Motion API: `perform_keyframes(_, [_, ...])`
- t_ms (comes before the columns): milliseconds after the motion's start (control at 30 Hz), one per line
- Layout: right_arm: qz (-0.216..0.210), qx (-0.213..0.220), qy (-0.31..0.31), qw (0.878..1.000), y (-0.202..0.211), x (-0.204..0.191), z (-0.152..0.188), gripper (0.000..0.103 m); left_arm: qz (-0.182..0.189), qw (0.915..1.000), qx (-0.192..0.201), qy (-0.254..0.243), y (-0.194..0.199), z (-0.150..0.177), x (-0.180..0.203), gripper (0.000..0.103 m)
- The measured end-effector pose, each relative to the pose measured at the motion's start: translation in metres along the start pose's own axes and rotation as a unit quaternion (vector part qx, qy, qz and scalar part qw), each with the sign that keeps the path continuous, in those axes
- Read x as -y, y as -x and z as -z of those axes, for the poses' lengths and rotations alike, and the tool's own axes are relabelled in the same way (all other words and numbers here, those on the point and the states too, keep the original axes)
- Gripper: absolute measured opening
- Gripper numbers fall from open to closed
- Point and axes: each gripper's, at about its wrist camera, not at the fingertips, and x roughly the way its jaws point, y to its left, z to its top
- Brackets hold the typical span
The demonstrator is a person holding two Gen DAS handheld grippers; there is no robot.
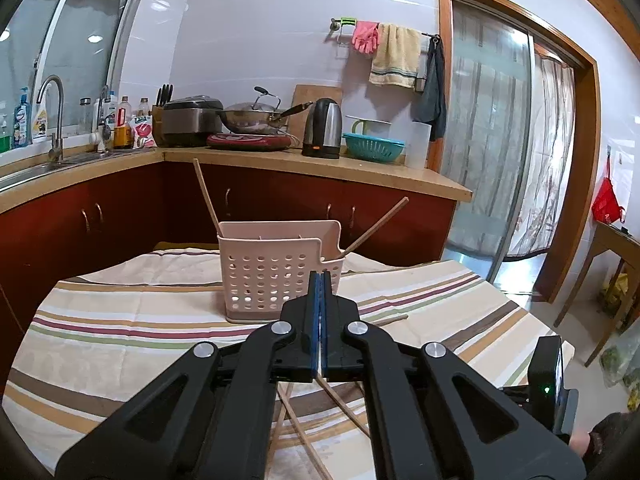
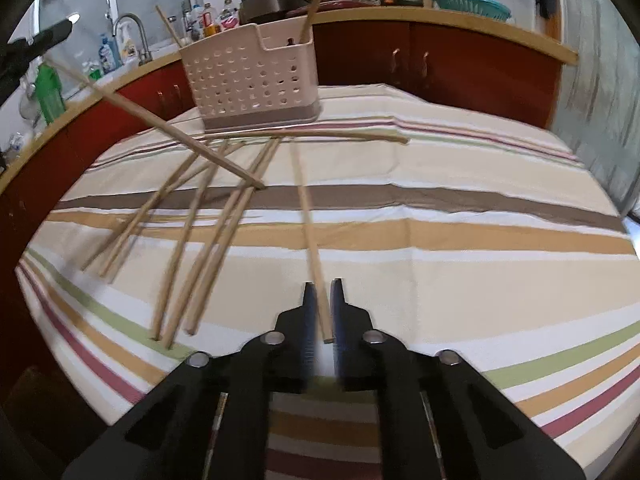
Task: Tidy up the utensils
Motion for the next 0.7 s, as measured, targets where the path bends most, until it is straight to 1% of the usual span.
perform_keyframes(100, [0.0, 0.001, 0.004, 1.0, 0.003, -0.002, 0.001, 0.006, -0.002, 1.0, 0.004, 0.0, 0.003, -0.002, -0.001, 0.001])
perform_keyframes(233, [0.002, 0.02, 0.009, 1.0, 0.015, -0.004, -0.003, 0.006, -0.003, 1.0, 0.005, 0.001, 0.006, -0.001, -0.002, 0.001])
perform_keyframes(333, [0.006, 0.023, 0.015, 1.0, 0.017, -0.005, -0.004, 0.006, 0.001, 1.0, -0.008, 0.001, 0.006, 0.005, -0.003, 0.001])
perform_keyframes(400, [0.007, 0.023, 0.015, 1.0, 0.017, -0.005, -0.003, 0.006, 0.007, 0.9997, -0.023, -0.002, 0.007, 0.014, -0.005, 0.001])
perform_keyframes(467, [0.009, 0.022, 0.014, 1.0, 0.017, -0.004, -0.001, 0.006, 0.006, 0.9988, -0.047, -0.007, 0.005, 0.026, -0.01, 0.001])
perform_keyframes(600, [0.01, 0.025, 0.014, 1.0, 0.02, -0.003, 0.0, 0.006, -0.009, 0.9954, -0.096, 0.0, 0.002, 0.057, -0.031, 0.001])
perform_keyframes(667, [0.012, 0.026, 0.013, 0.999, 0.021, -0.003, 0.0, 0.006, -0.019, 0.9933, -0.114, -0.003, 0.001, 0.071, -0.043, 0.006])
perform_keyframes(700, [0.012, 0.027, 0.013, 0.999, 0.022, -0.003, 0.0, 0.006, -0.022, 0.9919, -0.125, -0.006, 0.0, 0.078, -0.05, 0.016])
